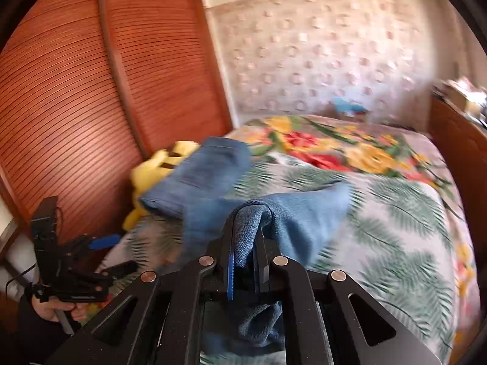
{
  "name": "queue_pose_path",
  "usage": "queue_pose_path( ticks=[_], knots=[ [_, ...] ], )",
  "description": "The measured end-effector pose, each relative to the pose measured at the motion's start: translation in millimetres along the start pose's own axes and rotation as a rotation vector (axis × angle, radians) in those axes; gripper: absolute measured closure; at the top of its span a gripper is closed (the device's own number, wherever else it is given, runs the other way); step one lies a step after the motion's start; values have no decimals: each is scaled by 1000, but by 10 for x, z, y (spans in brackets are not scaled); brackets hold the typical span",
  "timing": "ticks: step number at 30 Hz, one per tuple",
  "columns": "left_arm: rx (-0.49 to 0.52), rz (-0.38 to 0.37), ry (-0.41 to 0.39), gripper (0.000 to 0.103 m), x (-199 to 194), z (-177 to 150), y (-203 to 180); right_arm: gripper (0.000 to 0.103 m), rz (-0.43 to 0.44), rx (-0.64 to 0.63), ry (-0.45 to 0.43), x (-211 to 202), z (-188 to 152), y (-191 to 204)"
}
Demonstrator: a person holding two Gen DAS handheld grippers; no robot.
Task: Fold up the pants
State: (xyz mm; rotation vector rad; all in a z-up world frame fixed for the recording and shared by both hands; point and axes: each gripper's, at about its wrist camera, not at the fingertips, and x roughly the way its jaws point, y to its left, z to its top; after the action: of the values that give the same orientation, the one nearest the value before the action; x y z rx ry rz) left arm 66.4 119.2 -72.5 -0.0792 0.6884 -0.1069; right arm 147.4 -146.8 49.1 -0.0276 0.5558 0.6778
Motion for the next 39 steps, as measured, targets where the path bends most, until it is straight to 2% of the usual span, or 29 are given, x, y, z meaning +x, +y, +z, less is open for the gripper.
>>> queue_pose_path(
  ticks=[6,11,14,17,18,20,25,32,34,37,39],
  knots=[
    [-40,49,-19,18,-136,0,316,95,135,-68,88,460,-139,463],
    [-75,81,-26,18,-205,-4,510,95,213,-93,200,762,-370,617],
    [-85,95,-24,18,-215,-22,603,95,215,-93,248,889,-445,593],
    [-91,100,-22,18,-196,-14,616,95,216,-74,255,935,-390,508],
    [-90,99,-23,18,-186,-5,609,91,216,-67,257,929,-350,498],
    [-86,94,-26,18,-170,13,583,87,206,-73,239,793,-328,572],
    [-54,79,-37,18,-164,95,456,67,170,-90,191,493,-250,591],
    [-15,49,-59,18,-152,281,231,62,85,-68,106,123,-274,325],
    [6,31,-61,18,-116,349,128,61,32,-79,97,92,-289,281],
    [37,15,-58,18,-60,398,-28,61,-51,-99,94,236,-322,192],
    [56,1,-40,18,16,403,-125,61,-76,-88,108,364,-355,113]
  ],
)
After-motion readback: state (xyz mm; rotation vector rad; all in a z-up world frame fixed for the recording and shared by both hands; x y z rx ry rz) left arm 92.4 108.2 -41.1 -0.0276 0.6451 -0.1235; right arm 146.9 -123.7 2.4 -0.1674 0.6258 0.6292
